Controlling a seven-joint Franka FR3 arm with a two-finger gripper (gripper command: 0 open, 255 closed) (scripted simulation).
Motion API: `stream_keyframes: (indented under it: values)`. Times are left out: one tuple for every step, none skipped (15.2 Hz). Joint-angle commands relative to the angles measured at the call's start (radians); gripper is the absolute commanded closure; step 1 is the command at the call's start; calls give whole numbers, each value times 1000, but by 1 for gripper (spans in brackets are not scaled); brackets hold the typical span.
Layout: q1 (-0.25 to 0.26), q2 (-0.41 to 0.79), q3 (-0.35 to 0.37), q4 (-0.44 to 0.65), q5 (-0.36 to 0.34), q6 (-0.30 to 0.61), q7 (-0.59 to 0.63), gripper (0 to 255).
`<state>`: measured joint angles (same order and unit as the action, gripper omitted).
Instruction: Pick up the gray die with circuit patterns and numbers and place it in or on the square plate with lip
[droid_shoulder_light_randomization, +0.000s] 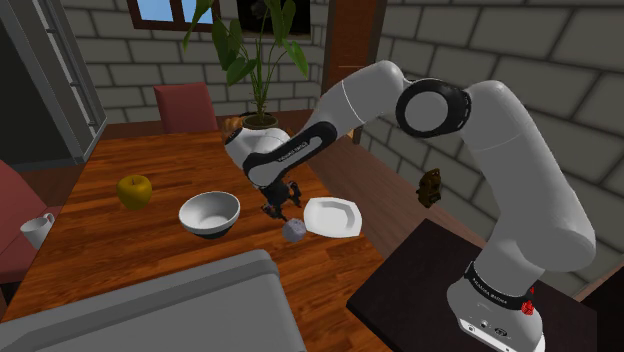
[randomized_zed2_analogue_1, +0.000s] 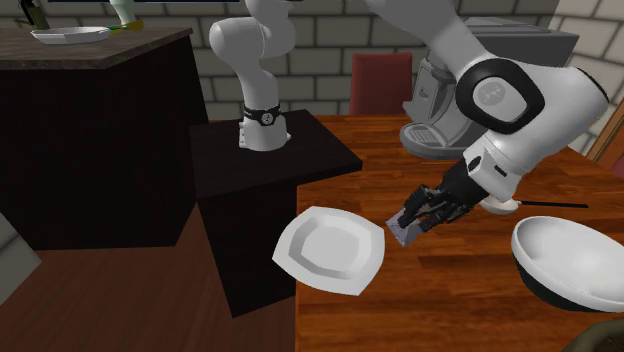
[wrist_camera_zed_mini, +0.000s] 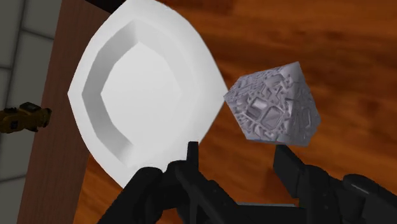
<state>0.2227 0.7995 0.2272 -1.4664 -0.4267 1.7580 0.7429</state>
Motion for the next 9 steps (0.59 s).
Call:
stream_keyframes:
  values:
    - [-249, -256, 138, -474, 145, 573, -154, 0]
    - [-292, -276, 167, -521, 171, 634, -190, 0]
    - [-288, -267, 161, -522, 167, 644, -187, 0]
    - [-285, -257, 157, -523, 162, 654, -184, 0]
    - [-282, -247, 154, -523, 156, 663, -181, 0]
    - [-279, -237, 150, -523, 151, 673, -177, 0]
    - [-276, -227, 146, -523, 146, 683, -174, 0]
    - [-273, -217, 141, -522, 141, 692, -170, 0]
    - [-268, -200, 135, -521, 133, 707, -165, 0]
